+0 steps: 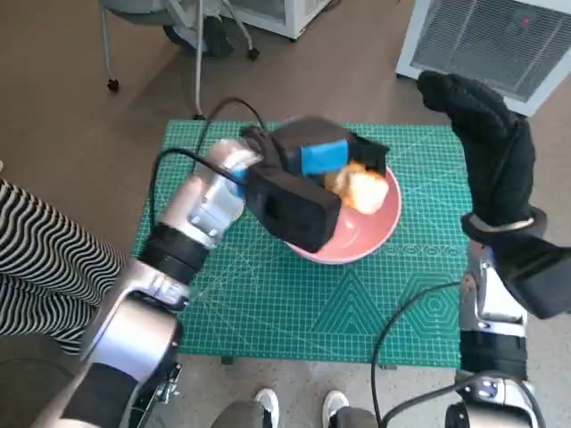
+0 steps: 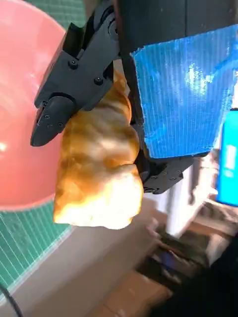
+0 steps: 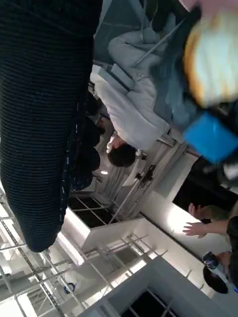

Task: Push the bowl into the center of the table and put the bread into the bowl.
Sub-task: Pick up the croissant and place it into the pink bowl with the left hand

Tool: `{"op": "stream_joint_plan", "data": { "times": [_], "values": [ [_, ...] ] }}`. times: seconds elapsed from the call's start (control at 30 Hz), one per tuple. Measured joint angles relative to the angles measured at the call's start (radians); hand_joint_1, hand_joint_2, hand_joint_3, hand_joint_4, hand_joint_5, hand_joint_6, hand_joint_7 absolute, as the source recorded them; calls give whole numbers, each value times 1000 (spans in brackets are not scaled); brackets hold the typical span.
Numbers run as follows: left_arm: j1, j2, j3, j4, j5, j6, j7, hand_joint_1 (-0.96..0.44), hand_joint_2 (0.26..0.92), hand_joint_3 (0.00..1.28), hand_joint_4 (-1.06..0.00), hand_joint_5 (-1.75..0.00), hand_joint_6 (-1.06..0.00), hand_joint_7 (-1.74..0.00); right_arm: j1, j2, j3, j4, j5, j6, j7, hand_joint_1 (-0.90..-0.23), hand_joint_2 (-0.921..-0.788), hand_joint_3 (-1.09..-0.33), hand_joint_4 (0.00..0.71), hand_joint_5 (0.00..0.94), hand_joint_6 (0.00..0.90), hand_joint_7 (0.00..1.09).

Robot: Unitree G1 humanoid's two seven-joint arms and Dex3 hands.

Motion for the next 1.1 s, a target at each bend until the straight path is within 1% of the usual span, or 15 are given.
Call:
{"op": "stream_joint_plan", "data": {
  "times": [0.03, 0.07, 0.1, 0.13, 0.17, 0.2, 0.23, 0.3, 0.4, 0.43, 0.5, 0.6, 0.7, 0.87, 1.1],
  "values": [
    [-1, -6, -5, 14, 6, 6, 0, -22, 862, 151, -497, -703, -377, -824, 1, 0, 0, -2, 0, 0, -1, -771, -921, -662, 176, 2, 17, 553],
    [-2, -12, -11, 27, 11, 16, 0, -31, 841, 128, -412, -460, -325, -639, 2, 0, 0, -5, -1, 0, -2, -772, -921, -662, 176, 2, 17, 552],
    [-3, -17, -14, 36, 13, 24, -1, -34, 835, 116, -383, -370, -311, -565, 3, 0, 0, -7, -1, 0, -3, -772, -921, -662, 176, 2, 16, 551],
    [-3, -22, -18, 48, 17, 35, -5, -62, 819, 94, -302, -236, -273, -446, 4, 1, 1, -10, -1, 0, -5, -772, -921, -662, 177, 2, 16, 551],
    [-4, -25, -21, 57, 20, 44, -9, -73, 814, 84, -273, -189, -264, -395, 4, 1, 1, -12, -1, 0, -7, -772, -921, -662, 177, 2, 16, 551],
    [-6, -28, -25, 69, 26, 54, -16, -127, 802, 59, -189, -97, -238, -288, 5, 1, 1, -15, -1, 0, -9, -771, -921, -662, 176, 2, 16, 550],
    [-8, -30, -28, 80, 29, 62, -23, -138, 799, 54, -171, -78, -233, -265, 6, 1, 1, -17, -1, 0, -11, -771, -921, -662, 176, 2, 15, 549],
    [-10, -31, -32, 96, 36, 74, -34, -204, 795, 43, -124, -40, -217, -213, 8, 1, 1, -22, -1, 0, -13, -771, -921, -662, 174, 1, 15, 548],
    [-10, -28, -38, 107, 43, 79, -43, -332, 796, 32, -49, -11, -198, -162, 13, 1, 1, -29, -2, 0, -19, -769, -921, -662, 167, 0, 13, 546],
    [-10, -25, -40, 108, 45, 79, -46, -349, 797, 31, -39, -9, -195, -157, 14, 1, 2, -31, -3, 0, -20, -768, -921, -662, 166, 0, 13, 546],
    [-10, -19, -43, 106, 46, 74, -51, -432, 802, 29, -15, -3, -175, -135, 16, 2, 3, -33, -3, 0, -22, -767, -921, -663, 163, 0, 11, 544],
    [-8, 2, -42, 89, 44, 47, -70, -490, 807, 26, -4, 0, -161, -120, 17, 3, 3, -36, -3, 0, -28, -766, -921, -664, 161, 0, 10, 543],
    [-4, 32, -33, 55, 35, 18, -87, -517, 809, 23, -1, 1, -159, -112, 18, 3, 3, -37, -3, 0, -31, -766, -921, -665, 161, 0, 10, 543],
    [16, 95, 13, -22, -16, -24, -124, -538, 812, 18, 1, 1, -157, -102, 18, 4, 4, -37, -4, 0, -39, -766, -921, -664, 161, 0, 9, 541],
    [57, 206, 98, -137, -109, -42, -197, -511, 810, 11, 1, 1, -159, -87, 19, 6, 6, -38, -5, 1, -46, -766, -921, -665, 161, 0, 9, 540]
  ]
}}
